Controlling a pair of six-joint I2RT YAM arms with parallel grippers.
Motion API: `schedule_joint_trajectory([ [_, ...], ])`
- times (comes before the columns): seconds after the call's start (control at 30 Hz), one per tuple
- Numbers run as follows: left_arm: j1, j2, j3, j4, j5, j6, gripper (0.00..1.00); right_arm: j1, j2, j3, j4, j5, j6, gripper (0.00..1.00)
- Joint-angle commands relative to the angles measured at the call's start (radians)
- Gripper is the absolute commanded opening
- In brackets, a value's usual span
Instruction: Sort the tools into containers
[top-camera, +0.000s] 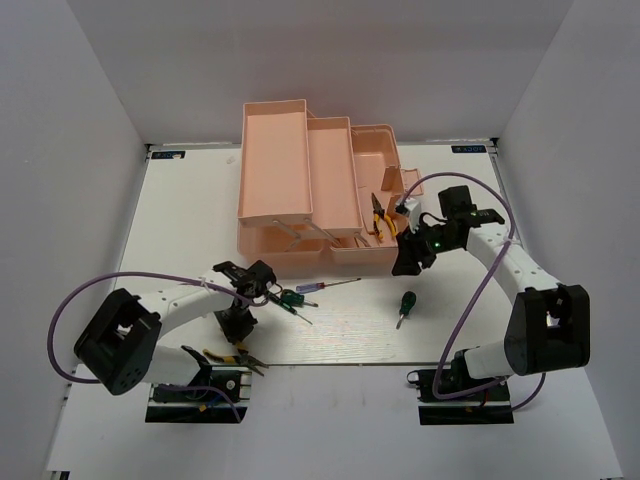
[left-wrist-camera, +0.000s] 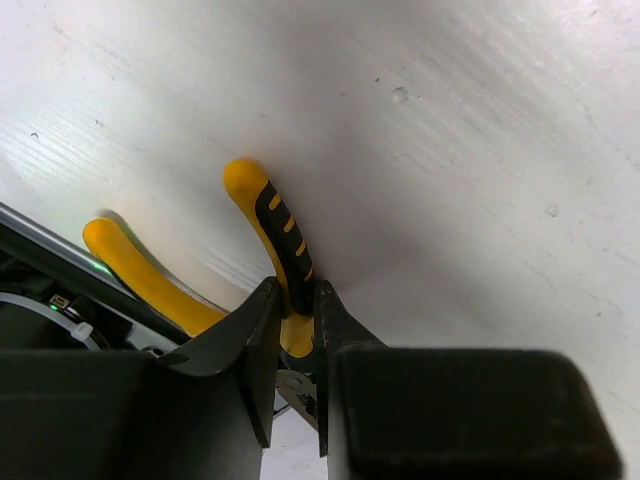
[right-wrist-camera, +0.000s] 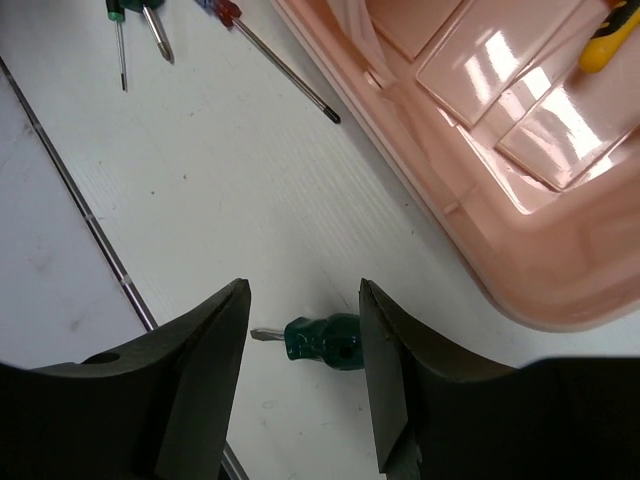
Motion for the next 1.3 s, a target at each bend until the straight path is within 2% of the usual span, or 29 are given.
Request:
schedule_joint_trajectory([
  [0.0,-0.002,0.037,-0.026,0.213,-0.062,-0.017,0.2,-0.016,-0.026,0.027,-0.009,-0.016,0.001,0.54],
  [0.07,-0.002,0.049,-0.017,0.245,-0.053,-0.017,0.2,-0.023,-0.026,0.032,-0.017,-0.023,-0.002,0.54],
  [0.17,-0.011,0.074,0.017,0.285,-0.053,0.004,0.27,-0.037,-0.032,0.035,-0.023,-0.021,-0.002,0.54],
  [0.43,-0.011,0.065,0.0,0.431,-0.019,0.034,0.29,-0.057,-0.038,0.029,-0.028,-0.033,0.009,0.54],
  [0.6,-0.011,0.095,-0.019,0.471,0.016,0.034,0.49,-0.065,-0.038,0.03,-0.028,-0.036,0.012,0.55],
  [0.67,-0.011,0.114,-0.028,0.482,0.026,0.034,0.49,-0.072,-0.037,0.035,-0.028,-0.036,0.013,0.55],
  [0.7,-0.011,0.114,-0.028,0.482,0.026,0.034,0.47,-0.069,-0.037,0.035,-0.029,-0.038,0.013,0.55],
  [0.73,-0.011,0.114,-0.028,0.491,0.035,0.034,0.37,-0.074,-0.035,0.041,-0.029,-0.036,0.012,0.55],
  [0.8,-0.011,0.14,-0.028,0.491,0.035,0.034,0.23,-0.077,-0.031,0.046,-0.029,-0.038,0.012,0.55],
  [0.83,-0.011,0.14,-0.028,0.491,0.035,0.034,0.11,-0.077,-0.028,0.049,-0.029,-0.041,0.015,0.55],
  [0.9,-0.011,0.151,-0.019,0.477,0.046,0.046,0.01,-0.082,-0.026,0.056,-0.029,-0.039,0.017,0.55],
  [1.07,-0.02,0.077,0.033,0.405,0.046,0.112,0.0,-0.092,-0.028,0.061,-0.031,-0.038,0.017,0.55],
  [1.27,-0.031,-0.084,0.223,0.213,0.009,0.217,0.0,-0.102,-0.034,0.05,-0.026,-0.05,0.027,0.55],
])
